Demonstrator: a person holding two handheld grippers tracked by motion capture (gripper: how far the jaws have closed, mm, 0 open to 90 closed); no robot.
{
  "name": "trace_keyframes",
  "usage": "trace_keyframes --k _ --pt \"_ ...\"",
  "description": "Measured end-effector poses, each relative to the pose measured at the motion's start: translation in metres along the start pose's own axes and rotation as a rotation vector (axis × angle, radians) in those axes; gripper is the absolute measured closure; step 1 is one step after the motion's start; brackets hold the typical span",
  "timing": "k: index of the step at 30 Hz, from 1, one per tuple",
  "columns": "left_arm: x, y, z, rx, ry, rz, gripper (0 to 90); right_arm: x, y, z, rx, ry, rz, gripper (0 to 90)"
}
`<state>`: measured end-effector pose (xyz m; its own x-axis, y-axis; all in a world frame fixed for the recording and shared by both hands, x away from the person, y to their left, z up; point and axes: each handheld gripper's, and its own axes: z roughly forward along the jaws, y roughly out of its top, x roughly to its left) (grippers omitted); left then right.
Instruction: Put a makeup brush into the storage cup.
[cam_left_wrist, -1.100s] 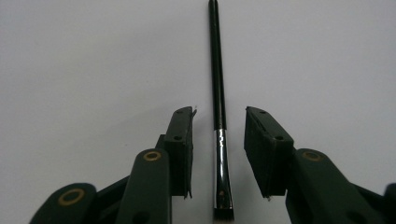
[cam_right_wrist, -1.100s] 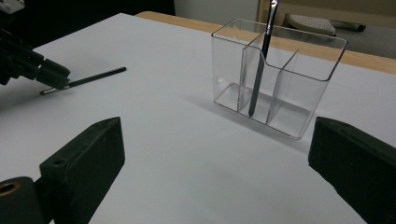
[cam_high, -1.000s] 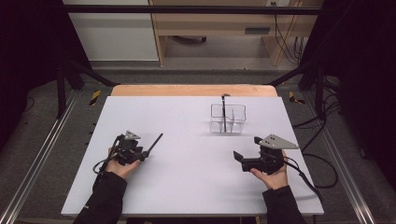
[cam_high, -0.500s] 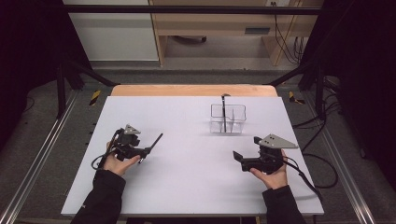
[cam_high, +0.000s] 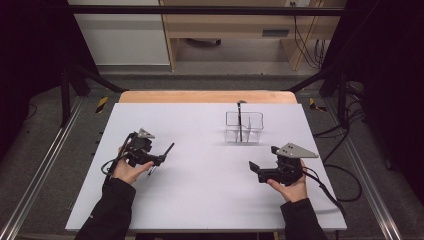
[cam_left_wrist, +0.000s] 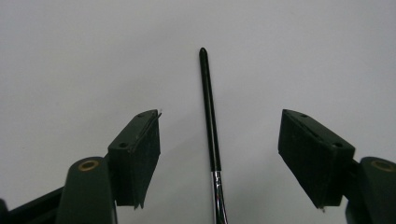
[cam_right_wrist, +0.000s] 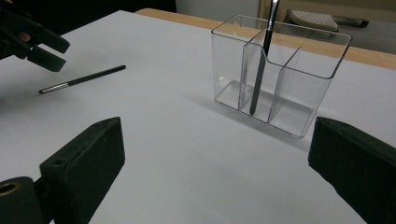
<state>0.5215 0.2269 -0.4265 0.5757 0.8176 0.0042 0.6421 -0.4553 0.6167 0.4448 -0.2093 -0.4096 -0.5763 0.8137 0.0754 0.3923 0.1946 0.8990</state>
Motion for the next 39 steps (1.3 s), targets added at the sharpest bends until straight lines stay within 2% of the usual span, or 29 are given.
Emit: trace_keyframes --k 5,15,26,30,35,39 --pt "-0.001 0.009 0.004 0.033 0.016 0.027 24.3 0.0 0.0 0.0 0.001 0.001 0.001 4.4" --pt "-0.003 0.016 0.017 0.091 0.015 0.045 26.7 0.0 0.0 0.0 -0.001 0.007 0.003 4.6" --pt "0.003 0.015 0.032 0.155 -0.001 0.031 45.5 0.001 -0.001 0.002 0.01 0.014 0.005 4.9" --pt "0.002 0.014 0.038 0.182 -0.007 0.039 52.2 0.001 -0.001 0.001 0.01 0.015 0.005 4.9" --pt "0.0 0.014 0.041 0.199 -0.013 0.049 60.5 0.001 -0.001 0.002 0.011 0.015 0.005 4.9" --pt "0.0 0.014 0.043 0.206 -0.012 0.042 64.0 0.001 -0.001 0.002 0.015 0.015 0.006 4.9"
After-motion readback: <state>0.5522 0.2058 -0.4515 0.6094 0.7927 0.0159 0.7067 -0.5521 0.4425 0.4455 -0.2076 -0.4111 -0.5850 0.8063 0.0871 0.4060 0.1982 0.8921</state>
